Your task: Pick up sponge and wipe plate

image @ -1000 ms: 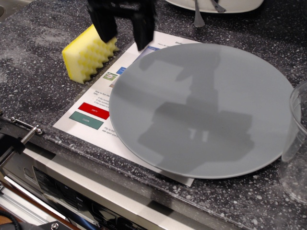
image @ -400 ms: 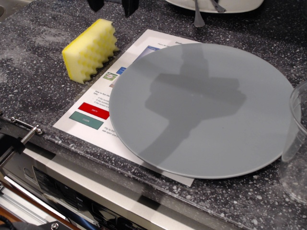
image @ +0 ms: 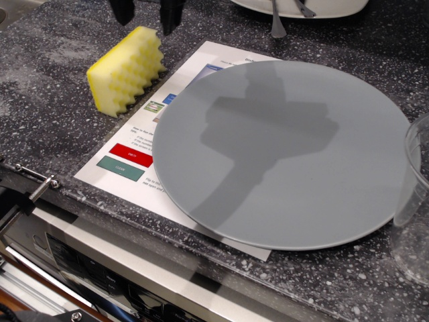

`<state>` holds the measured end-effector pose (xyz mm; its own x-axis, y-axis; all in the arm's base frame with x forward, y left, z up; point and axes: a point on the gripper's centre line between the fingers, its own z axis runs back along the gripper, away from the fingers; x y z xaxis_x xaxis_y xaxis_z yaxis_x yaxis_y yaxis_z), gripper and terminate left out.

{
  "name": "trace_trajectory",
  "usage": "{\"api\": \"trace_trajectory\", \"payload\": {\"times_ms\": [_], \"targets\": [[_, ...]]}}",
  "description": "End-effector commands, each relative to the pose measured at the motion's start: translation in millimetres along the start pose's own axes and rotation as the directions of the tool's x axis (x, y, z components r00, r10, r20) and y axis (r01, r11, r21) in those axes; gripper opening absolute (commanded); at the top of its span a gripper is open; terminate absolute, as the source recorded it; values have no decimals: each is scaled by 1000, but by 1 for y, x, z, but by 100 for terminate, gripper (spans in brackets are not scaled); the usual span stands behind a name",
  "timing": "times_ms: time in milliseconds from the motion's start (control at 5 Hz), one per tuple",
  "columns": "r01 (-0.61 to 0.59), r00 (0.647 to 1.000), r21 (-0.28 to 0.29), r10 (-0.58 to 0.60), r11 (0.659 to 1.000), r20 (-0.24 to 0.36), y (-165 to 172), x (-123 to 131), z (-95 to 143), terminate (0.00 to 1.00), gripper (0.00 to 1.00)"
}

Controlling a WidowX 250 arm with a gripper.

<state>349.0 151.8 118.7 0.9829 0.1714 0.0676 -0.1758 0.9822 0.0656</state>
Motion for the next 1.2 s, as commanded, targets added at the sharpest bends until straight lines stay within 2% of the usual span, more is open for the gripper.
{"api": "trace_trajectory", "payload": {"times_ms": [0, 200, 600, 1000], "targets": [[3, 999, 52, -6, 999, 54, 24, 2, 6, 0, 100], [2, 999, 49, -4, 999, 39, 23, 0, -3, 0, 100], [-17, 999, -11, 17, 1000, 27, 13, -5, -14, 0, 100], [-68, 998, 75, 66, 995, 24, 23, 3, -36, 0, 100]]}}
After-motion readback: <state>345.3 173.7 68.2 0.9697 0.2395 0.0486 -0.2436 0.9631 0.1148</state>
